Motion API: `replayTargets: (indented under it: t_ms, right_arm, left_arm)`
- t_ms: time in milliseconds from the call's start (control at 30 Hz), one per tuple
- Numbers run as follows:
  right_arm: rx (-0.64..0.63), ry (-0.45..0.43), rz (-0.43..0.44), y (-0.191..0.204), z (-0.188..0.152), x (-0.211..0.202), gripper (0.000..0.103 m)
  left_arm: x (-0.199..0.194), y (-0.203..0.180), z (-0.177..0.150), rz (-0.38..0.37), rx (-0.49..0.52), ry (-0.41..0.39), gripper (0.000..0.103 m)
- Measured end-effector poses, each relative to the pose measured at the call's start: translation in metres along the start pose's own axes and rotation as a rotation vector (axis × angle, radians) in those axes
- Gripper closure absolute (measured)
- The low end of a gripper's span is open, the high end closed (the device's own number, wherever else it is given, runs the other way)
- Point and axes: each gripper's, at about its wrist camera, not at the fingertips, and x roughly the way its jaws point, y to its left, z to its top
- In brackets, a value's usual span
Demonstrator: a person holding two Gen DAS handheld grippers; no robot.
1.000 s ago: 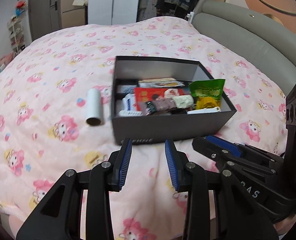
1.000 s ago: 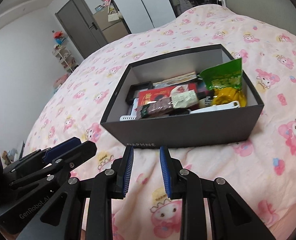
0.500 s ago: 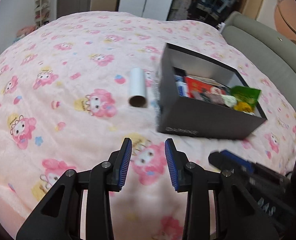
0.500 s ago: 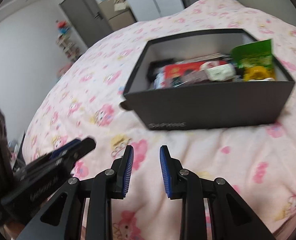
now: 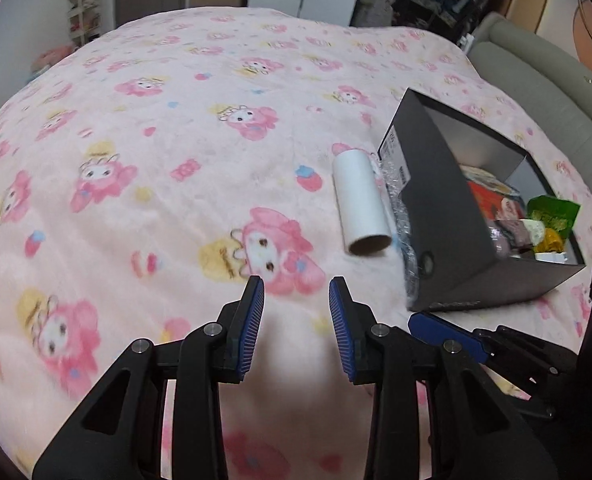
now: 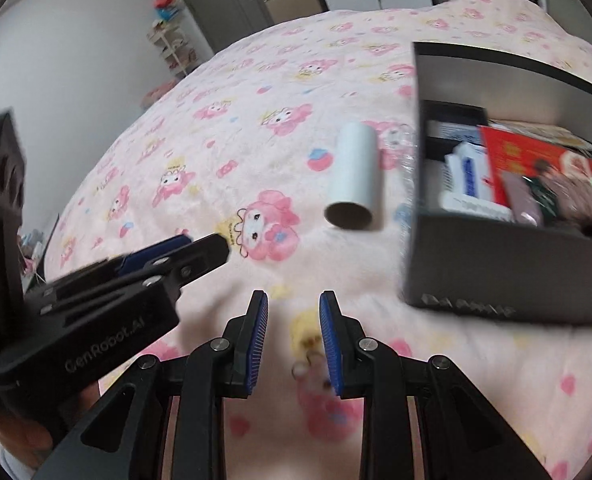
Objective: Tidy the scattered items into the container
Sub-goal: 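Reach both grippers toward the white lint roller tube beside the box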
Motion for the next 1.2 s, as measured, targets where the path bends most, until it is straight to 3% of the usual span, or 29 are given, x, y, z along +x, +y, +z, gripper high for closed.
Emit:
replayTargets:
  t_ms: [133, 467, 567, 600, 667, 733, 1000, 1200]
  right_arm:
    - [0.011, -0.023, -0.024, 0.003, 0.008, 0.022, 0.079]
    - [0.100, -0.053, -0.069, -0.010, 0.014, 0.053, 0.080]
    - [0.078, -0.030, -0.090, -0.008, 0.014, 0.061, 0.082]
    - [0.077, -0.028, -0.088, -0.009, 0.014, 0.061, 0.082]
    - [0.081, -0.028, -0.076, -0.009, 0.014, 0.062, 0.082]
    - [0.073, -0.032, -0.078, -0.008, 0.015, 0.059, 0.081]
    - [0.063, -0.050, -0.084, -0.002, 0.019, 0.042, 0.081]
    - [0.026, -0.064, -0.074, 0.009, 0.044, 0.050, 0.081]
  left_arm:
    - [0.024, 0.000, 0.016, -0.050, 0.015, 0.033, 0.069]
    - [0.075, -0.029, 0.031, -0.210, 0.189, 0.183, 0.069]
    - [0.086, -0.032, 0.031, -0.170, 0.186, 0.173, 0.070]
    - [0.088, -0.030, 0.031, -0.157, 0.172, 0.161, 0.073]
    - [0.090, -0.024, 0.033, -0.150, 0.132, 0.146, 0.094]
    - [0.084, -0.009, 0.030, -0.150, 0.075, 0.137, 0.099]
    - [0.056, 0.055, 0.016, -0.154, -0.164, 0.106, 0.100]
    - [0.034, 0.103, 0.005, -0.156, -0.342, 0.082, 0.096]
